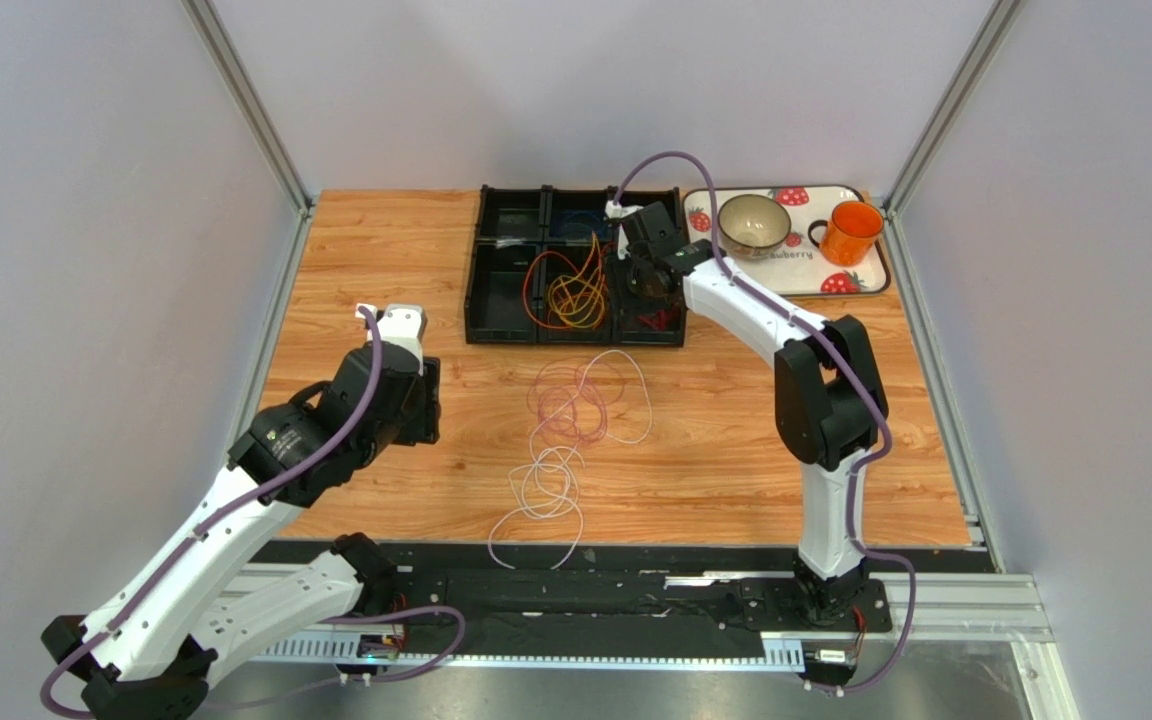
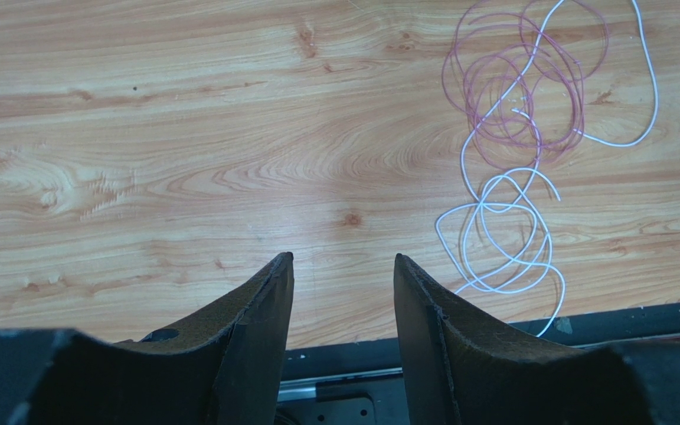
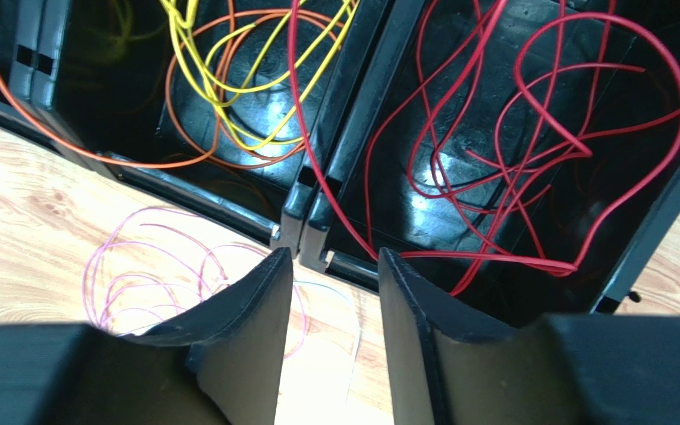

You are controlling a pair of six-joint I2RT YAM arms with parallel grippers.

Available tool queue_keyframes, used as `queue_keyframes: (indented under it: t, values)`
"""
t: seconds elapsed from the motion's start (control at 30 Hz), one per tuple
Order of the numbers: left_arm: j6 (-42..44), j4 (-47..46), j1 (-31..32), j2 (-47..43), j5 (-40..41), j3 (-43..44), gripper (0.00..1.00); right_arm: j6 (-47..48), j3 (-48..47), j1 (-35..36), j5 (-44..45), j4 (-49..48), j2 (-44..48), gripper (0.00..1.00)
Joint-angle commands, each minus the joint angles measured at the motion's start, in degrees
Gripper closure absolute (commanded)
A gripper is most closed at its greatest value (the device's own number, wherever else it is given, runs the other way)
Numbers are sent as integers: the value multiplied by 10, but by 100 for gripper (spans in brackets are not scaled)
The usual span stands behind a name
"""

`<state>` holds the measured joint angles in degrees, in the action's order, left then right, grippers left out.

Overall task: Untangle the cables
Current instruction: Place the cable in the bin.

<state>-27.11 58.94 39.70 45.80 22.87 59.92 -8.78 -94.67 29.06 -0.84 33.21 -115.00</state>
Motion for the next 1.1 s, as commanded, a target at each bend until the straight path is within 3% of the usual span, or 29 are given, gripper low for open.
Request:
queue_keyframes:
  t: [0.0,0.23,0.57,1.07]
  values:
    - [-1,-5,-2,-5,2,0,46,17,-31,-4,29,-7,0,59]
    - [-1,-6,-2,-3,2,0,46,19,-20,-8,29,-9,0,72]
    - [-1,-7,-2,-2,2,-1,46,24,-11,-12,46,-11,1,65]
    - [-1,-5,-2,-1,2,-1,46,24,-10,-15,43,-17,-21,72]
